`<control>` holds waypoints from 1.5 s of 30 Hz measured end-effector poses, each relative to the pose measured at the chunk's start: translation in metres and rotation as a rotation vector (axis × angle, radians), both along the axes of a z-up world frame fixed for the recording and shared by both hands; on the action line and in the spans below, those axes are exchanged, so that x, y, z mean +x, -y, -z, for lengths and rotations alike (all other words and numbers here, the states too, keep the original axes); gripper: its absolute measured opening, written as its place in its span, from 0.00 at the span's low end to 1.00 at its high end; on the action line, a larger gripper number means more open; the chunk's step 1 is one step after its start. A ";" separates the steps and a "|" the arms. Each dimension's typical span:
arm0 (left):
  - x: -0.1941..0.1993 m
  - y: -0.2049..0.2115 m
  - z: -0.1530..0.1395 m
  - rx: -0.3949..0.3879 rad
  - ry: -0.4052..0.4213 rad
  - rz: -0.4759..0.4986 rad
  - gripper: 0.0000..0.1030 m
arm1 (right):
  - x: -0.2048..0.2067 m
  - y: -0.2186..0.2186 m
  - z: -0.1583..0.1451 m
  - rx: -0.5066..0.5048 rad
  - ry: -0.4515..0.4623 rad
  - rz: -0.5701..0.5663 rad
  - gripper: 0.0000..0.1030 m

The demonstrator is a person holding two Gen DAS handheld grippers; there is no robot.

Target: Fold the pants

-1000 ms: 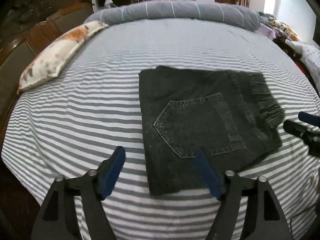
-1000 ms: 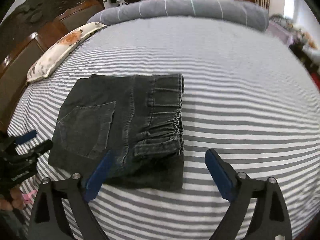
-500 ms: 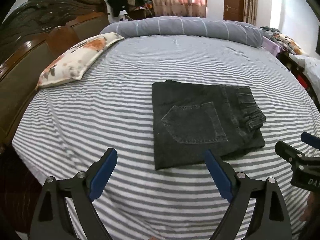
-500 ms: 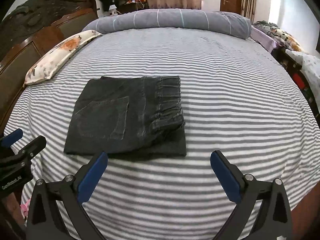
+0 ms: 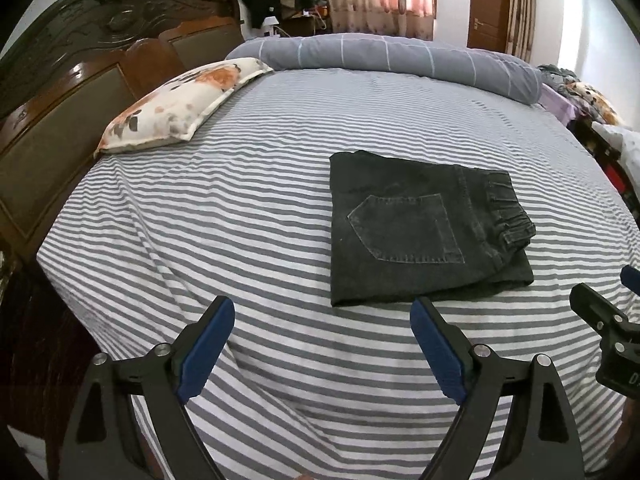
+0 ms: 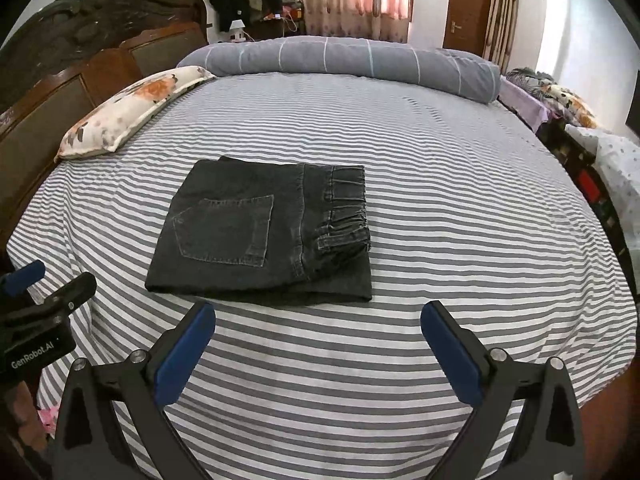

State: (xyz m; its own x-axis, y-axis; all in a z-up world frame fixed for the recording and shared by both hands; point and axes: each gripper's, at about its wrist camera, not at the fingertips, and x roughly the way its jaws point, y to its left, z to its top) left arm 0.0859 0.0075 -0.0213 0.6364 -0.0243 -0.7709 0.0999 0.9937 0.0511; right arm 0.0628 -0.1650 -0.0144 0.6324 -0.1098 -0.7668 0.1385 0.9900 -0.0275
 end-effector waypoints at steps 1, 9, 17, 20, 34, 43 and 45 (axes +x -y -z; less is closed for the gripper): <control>-0.001 0.000 0.000 0.005 0.002 -0.003 0.87 | -0.001 0.000 0.000 -0.001 0.000 -0.001 0.99; -0.011 0.005 0.000 0.026 0.017 -0.007 0.87 | -0.007 -0.003 0.005 -0.012 -0.004 -0.012 0.99; -0.014 0.006 0.001 0.034 0.018 -0.004 0.87 | -0.011 -0.006 0.010 -0.006 -0.013 -0.027 0.99; -0.015 0.006 0.001 0.036 0.020 -0.004 0.87 | -0.013 -0.007 0.011 -0.003 -0.014 -0.032 0.99; -0.023 0.011 0.006 0.048 0.014 0.001 0.87 | -0.016 -0.008 0.017 -0.004 -0.022 -0.047 0.99; -0.024 0.012 0.009 0.047 0.009 0.009 0.87 | -0.015 -0.004 0.017 0.005 -0.032 -0.044 0.99; -0.022 0.012 0.008 0.043 0.008 0.013 0.87 | -0.015 -0.004 0.017 0.008 -0.033 -0.043 0.99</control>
State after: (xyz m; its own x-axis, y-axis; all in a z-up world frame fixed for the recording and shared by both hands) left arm 0.0635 -0.0041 -0.0297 0.6427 0.0006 -0.7661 0.1117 0.9892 0.0945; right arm 0.0479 -0.1609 -0.0317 0.6105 -0.0772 -0.7883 0.0952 0.9952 -0.0237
